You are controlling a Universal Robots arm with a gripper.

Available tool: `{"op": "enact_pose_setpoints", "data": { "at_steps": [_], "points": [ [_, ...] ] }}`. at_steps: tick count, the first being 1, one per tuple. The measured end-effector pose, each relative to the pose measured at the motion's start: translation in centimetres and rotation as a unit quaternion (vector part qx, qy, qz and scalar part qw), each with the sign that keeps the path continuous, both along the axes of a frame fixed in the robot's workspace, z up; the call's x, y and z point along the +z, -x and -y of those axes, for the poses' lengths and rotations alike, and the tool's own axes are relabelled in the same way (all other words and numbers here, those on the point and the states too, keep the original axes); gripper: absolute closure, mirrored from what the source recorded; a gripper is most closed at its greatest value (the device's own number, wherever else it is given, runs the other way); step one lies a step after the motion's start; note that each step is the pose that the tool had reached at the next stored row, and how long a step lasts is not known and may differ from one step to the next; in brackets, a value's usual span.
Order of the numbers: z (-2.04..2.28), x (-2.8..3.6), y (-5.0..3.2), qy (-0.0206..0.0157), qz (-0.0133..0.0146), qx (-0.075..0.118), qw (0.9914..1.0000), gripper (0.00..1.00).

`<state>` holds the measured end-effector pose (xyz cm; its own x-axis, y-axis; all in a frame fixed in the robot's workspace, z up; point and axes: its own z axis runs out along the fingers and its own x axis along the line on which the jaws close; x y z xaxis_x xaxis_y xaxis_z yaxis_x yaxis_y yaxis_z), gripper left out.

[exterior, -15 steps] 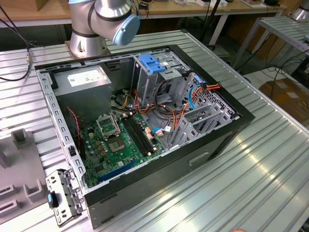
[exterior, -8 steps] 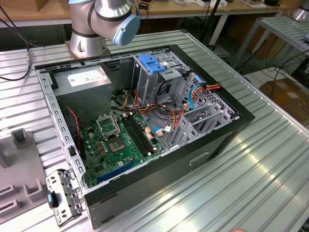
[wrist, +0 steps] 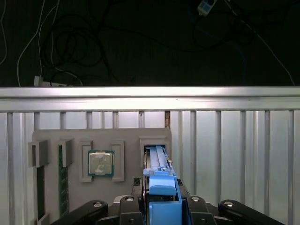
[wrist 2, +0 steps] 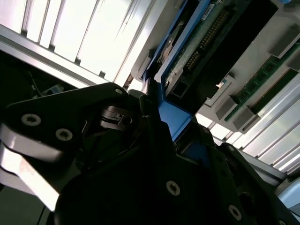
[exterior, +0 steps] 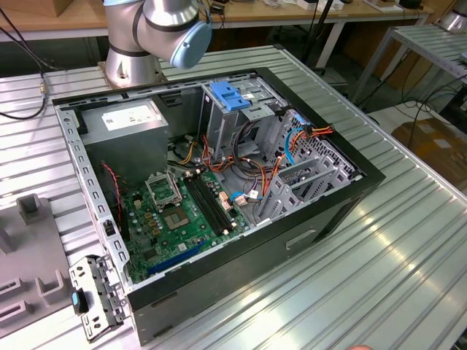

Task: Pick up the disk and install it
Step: 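Pick up the disk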

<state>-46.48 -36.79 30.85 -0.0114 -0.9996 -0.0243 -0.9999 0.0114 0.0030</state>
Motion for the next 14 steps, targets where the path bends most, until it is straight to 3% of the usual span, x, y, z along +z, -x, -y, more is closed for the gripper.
{"op": "enact_pose_setpoints", "data": {
  "at_steps": [9, 14],
  "points": [
    [0.00, 2.02, 0.00, 0.0015, 0.0000, 0.000, 1.00000, 0.63],
    [0.00, 3.36, 0.00, 0.0043, 0.0000, 0.000, 0.99999, 0.63]
  ]
}}
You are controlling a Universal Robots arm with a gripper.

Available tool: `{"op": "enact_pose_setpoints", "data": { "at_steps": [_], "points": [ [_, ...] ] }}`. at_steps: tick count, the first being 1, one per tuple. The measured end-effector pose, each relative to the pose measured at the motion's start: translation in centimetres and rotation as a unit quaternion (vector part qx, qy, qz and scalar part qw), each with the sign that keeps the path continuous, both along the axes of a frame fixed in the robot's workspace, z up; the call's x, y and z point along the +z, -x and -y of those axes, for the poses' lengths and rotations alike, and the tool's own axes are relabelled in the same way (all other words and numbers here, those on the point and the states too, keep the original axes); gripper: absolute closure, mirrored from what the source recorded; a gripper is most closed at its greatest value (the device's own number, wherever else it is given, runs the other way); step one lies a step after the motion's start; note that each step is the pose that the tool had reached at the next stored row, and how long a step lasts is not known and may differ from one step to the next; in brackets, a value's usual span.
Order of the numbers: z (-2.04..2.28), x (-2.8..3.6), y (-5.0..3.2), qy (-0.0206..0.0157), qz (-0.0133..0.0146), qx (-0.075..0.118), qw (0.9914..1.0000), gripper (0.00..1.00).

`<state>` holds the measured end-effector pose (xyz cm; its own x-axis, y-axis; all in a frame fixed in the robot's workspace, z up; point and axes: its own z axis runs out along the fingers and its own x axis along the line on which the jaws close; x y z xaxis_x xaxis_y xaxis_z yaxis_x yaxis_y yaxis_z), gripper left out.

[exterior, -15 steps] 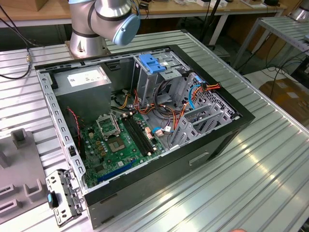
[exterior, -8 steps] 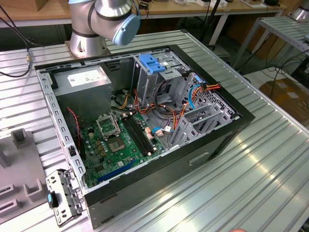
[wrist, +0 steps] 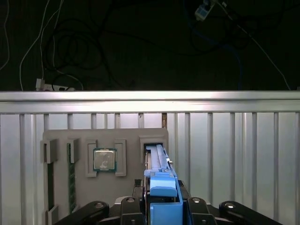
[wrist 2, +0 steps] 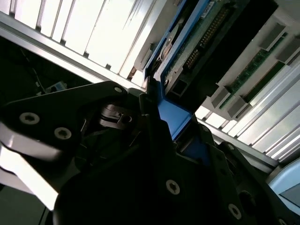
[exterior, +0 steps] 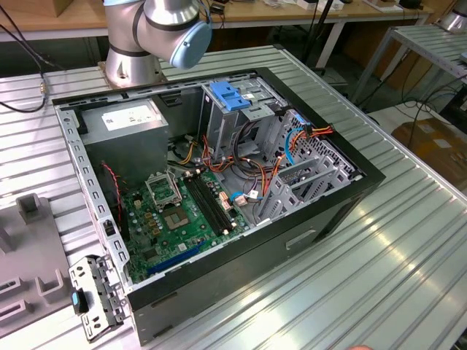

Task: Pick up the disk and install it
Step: 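Pick up the disk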

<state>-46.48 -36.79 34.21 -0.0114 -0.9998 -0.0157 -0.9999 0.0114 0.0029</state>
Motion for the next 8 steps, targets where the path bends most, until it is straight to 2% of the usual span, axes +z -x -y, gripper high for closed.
{"op": "enact_pose_setpoints", "data": {
  "at_steps": [2, 8],
  "points": [
    [0.00, 0.38, 0.00, 0.0013, 0.0000, 0.000, 1.00000, 0.63],
    [0.00, 0.39, 0.00, 0.0023, 0.0001, 0.000, 1.00000, 0.63]
  ]
}}
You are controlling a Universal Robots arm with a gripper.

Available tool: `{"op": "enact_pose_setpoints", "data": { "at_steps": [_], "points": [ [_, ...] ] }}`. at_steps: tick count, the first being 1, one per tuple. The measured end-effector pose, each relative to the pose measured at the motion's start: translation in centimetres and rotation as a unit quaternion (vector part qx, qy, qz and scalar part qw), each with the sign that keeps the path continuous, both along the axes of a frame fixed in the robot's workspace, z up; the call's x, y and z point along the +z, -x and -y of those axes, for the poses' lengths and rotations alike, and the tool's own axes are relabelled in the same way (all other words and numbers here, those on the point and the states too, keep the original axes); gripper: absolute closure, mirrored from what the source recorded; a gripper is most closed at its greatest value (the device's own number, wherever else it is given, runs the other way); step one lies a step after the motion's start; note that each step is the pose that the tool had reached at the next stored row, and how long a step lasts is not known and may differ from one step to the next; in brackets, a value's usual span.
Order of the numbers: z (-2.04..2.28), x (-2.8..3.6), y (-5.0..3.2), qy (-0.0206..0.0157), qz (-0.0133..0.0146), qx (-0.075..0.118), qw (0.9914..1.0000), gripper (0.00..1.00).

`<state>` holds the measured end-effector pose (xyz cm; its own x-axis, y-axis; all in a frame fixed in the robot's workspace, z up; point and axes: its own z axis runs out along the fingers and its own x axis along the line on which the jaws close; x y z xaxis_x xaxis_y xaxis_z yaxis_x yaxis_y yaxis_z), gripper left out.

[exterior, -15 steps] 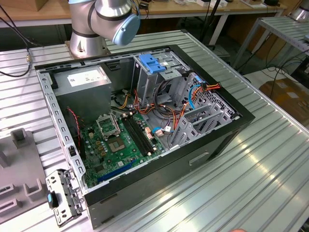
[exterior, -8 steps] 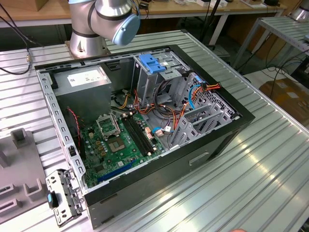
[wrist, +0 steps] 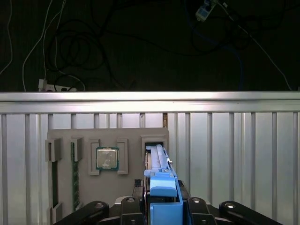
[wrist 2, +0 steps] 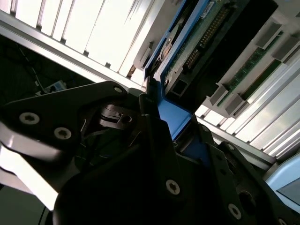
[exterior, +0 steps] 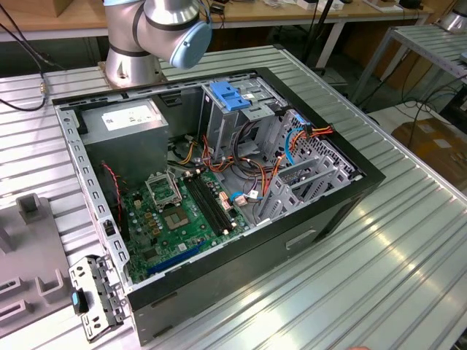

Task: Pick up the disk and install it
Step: 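Pick up the disk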

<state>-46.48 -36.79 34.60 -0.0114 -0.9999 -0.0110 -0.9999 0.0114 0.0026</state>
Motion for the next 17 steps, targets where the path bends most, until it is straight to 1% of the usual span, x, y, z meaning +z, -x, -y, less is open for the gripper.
{"op": "enact_pose_setpoints", "data": {
  "at_steps": [17],
  "points": [
    [0.00, 0.69, 0.01, 0.0001, -0.0001, 0.000, 1.00000, 0.63]
  ]
}}
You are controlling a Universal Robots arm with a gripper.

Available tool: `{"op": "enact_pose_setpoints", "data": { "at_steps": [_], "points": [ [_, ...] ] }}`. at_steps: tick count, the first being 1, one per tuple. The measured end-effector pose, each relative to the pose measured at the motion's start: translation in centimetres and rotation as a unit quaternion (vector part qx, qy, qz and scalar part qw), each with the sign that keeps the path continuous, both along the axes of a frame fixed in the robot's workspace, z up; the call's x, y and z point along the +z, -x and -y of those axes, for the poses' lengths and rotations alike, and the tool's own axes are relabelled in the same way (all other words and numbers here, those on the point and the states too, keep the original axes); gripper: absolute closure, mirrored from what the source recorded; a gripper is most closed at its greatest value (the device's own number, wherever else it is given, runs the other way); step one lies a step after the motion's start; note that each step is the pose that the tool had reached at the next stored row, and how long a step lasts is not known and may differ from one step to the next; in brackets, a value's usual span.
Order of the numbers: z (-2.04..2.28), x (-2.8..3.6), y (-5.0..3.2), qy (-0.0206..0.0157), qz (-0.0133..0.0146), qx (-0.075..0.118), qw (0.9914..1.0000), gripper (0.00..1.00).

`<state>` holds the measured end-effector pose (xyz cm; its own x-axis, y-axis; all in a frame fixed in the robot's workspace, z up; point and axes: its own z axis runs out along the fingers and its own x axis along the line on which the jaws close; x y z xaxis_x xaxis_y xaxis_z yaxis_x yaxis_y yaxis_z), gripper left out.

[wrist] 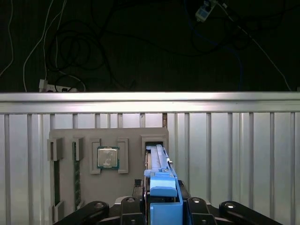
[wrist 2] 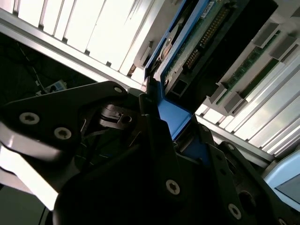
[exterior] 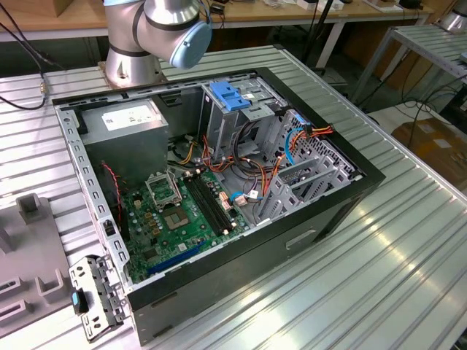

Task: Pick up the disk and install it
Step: 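Pick up the disk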

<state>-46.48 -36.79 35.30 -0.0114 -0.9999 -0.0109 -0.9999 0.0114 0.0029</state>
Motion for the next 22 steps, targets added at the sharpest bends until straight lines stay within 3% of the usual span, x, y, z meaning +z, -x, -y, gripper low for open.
{"op": "enact_pose_setpoints", "data": {
  "at_steps": [16, 22],
  "points": [
    [0.00, 0.55, 0.00, 0.0000, 0.0001, 0.000, 1.00000, 0.63],
    [0.00, 1.04, 0.00, 0.0000, 0.0001, 0.000, 1.00000, 0.63]
  ]
}}
